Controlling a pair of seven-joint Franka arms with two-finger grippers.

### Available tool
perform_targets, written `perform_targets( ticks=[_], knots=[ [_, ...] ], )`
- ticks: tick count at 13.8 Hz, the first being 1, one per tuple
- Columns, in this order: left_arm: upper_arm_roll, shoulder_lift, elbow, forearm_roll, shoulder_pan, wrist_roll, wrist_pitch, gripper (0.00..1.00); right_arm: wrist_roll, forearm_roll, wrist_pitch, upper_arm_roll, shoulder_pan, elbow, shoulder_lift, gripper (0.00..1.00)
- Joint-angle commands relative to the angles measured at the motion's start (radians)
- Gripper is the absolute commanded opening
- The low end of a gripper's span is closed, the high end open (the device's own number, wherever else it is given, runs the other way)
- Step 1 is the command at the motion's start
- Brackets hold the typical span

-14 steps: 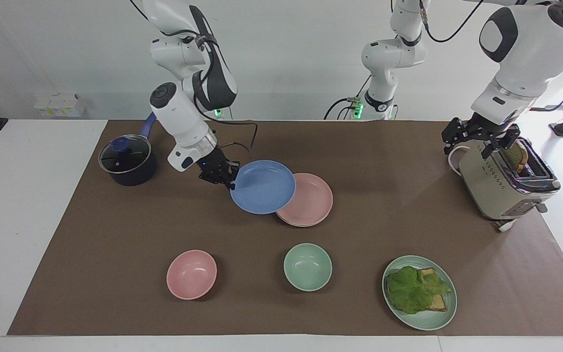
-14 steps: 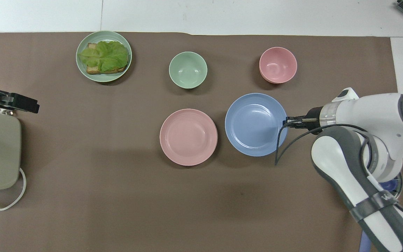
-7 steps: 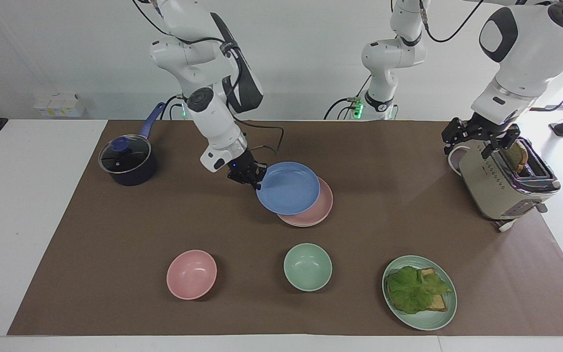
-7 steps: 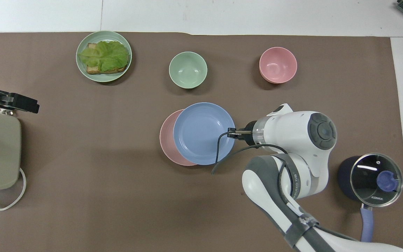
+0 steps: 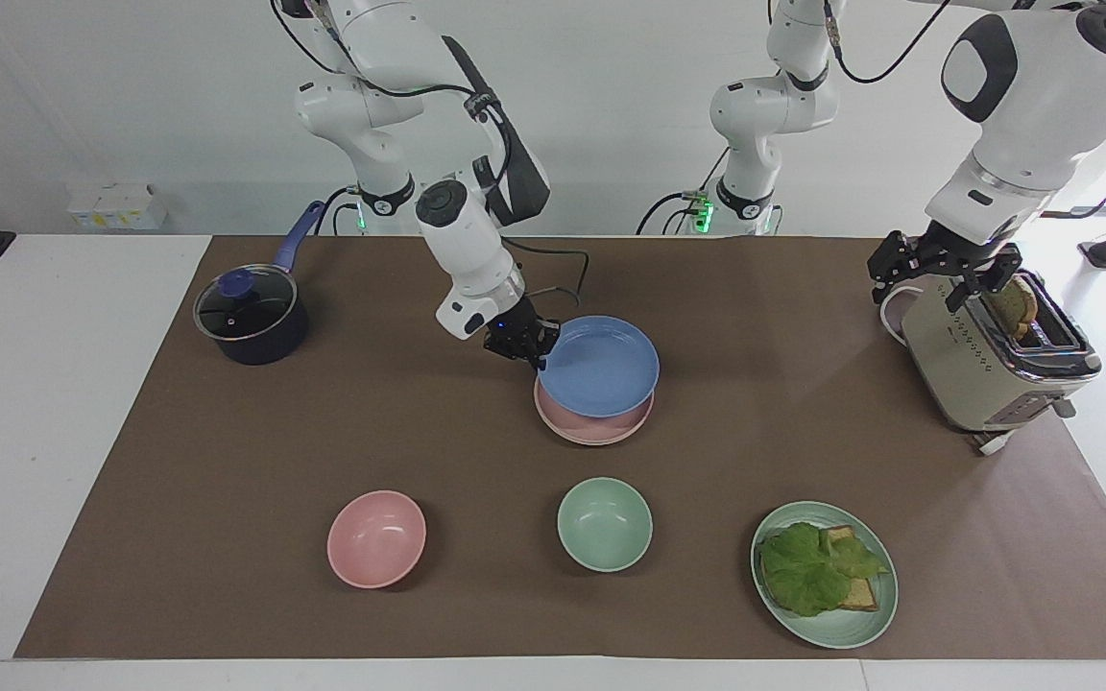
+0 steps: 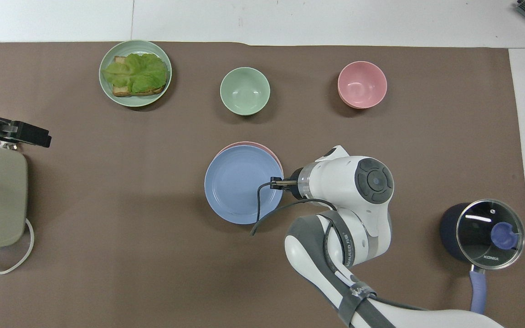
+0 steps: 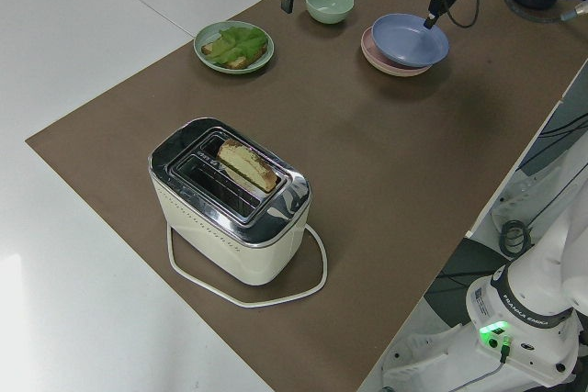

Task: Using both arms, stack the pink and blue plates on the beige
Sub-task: 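Lower the blue plate onto the stack and open the right gripper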

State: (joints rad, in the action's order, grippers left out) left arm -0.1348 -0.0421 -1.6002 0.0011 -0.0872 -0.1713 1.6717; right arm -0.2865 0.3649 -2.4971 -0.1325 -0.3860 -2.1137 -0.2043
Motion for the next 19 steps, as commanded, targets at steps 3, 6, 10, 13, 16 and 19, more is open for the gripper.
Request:
perform_targets(
  ticks=[3, 6, 10, 13, 16, 19],
  knots=[
    [-0.003, 0.004, 0.0, 0.014, -0.005, -0.01, -0.013, 1.0, -0.016, -0.04, -0.02, 0.005, -0.007, 0.004, -0.015, 0.0],
    [-0.003, 0.004, 0.0, 0.014, -0.005, -0.01, -0.013, 1.0, -0.017, -0.04, -0.02, 0.005, -0.007, 0.006, -0.015, 0.0],
    [-0.003, 0.004, 0.0, 0.014, -0.005, -0.01, -0.013, 1.0, -0.026, -0.073, -0.069, 0.008, 0.001, 0.009, -0.026, 0.0],
    [-0.003, 0.004, 0.0, 0.014, -0.005, -0.01, -0.013, 1.0, -0.028, -0.073, -0.08, 0.008, 0.006, 0.009, -0.03, 0.0],
    [-0.003, 0.004, 0.0, 0.014, -0.005, -0.01, -0.013, 1.0, -0.026, -0.073, -0.097, 0.007, 0.007, 0.011, -0.035, 0.0],
    [-0.003, 0.004, 0.0, 0.014, -0.005, -0.01, -0.013, 1.0, -0.023, -0.075, -0.104, 0.008, 0.007, 0.012, -0.038, 0.21]
  ],
)
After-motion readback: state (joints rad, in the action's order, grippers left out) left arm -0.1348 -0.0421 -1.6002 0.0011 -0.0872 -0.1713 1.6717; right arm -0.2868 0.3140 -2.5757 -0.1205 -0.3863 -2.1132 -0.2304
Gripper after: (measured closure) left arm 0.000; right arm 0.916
